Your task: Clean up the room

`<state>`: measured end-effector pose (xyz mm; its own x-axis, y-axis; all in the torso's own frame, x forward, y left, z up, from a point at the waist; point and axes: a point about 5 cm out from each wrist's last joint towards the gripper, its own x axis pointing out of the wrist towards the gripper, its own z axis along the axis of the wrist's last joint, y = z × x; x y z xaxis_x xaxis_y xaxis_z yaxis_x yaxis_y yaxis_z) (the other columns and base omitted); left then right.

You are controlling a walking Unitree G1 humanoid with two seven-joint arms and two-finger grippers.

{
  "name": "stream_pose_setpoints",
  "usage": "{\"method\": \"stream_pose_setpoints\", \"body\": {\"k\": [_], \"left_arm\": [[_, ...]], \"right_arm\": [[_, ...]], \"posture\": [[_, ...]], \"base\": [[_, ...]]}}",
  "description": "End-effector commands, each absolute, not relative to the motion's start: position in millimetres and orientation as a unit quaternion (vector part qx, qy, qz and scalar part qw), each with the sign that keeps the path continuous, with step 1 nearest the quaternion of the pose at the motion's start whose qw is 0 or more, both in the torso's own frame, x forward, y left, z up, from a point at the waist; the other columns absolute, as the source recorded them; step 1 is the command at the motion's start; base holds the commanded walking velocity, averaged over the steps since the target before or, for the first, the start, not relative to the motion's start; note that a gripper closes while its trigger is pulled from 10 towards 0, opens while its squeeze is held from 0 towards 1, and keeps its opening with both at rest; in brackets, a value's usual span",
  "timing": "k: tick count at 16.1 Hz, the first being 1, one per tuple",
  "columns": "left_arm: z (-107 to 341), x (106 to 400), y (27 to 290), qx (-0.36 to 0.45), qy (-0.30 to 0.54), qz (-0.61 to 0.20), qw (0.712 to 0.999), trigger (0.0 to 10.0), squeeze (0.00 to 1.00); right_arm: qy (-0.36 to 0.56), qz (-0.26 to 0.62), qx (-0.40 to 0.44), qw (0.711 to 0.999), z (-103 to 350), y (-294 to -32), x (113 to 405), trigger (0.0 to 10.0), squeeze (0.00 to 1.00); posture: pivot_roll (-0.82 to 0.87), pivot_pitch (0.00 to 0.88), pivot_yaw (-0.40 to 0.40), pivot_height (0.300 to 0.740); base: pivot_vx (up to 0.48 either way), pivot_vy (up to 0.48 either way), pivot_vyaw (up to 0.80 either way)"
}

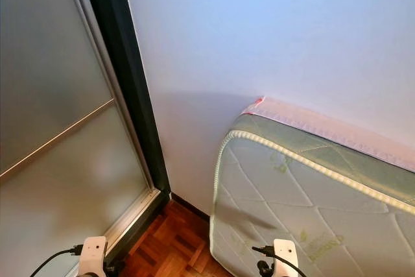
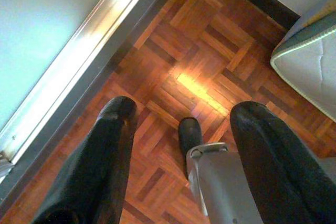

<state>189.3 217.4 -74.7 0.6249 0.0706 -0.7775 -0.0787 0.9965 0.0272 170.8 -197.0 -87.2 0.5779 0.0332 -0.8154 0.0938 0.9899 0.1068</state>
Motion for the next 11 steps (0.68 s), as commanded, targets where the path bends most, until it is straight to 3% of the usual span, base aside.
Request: {"method": "stream_pose_setpoints", "body": {"k": [1, 6, 11], "left_arm": [[-77.4, 184.7, 216.8, 0.004, 0.442, 0.034, 0.896, 10.0, 0.0], [-78.4, 182.9, 216.6, 0.008, 0.445, 0.032, 0.895, 10.0, 0.0], [-78.4, 182.1, 218.0, 0.012, 0.447, 0.028, 0.894, 10.0, 0.0]], "right_arm": [[0.46, -0.021, 0.073, 0.885, -87.5, -198.0, 170.0, 10.0, 0.0], [0.463, -0.023, 0.069, 0.883, -87.7, -197.4, 170.1, 10.0, 0.0], [0.465, -0.017, 0.074, 0.882, -89.0, -191.2, 169.1, 10.0, 0.0]], "posture": [[-0.01, 0.0, -0.03, 0.74], [-0.01, 0.0, -0.024, 0.74], [-0.02, 0.0, -0.008, 0.74]], "base": [[0.0, 0.0, 0.0], [0.0, 0.0, 0.0], [0.0, 0.0, -0.77]]}}
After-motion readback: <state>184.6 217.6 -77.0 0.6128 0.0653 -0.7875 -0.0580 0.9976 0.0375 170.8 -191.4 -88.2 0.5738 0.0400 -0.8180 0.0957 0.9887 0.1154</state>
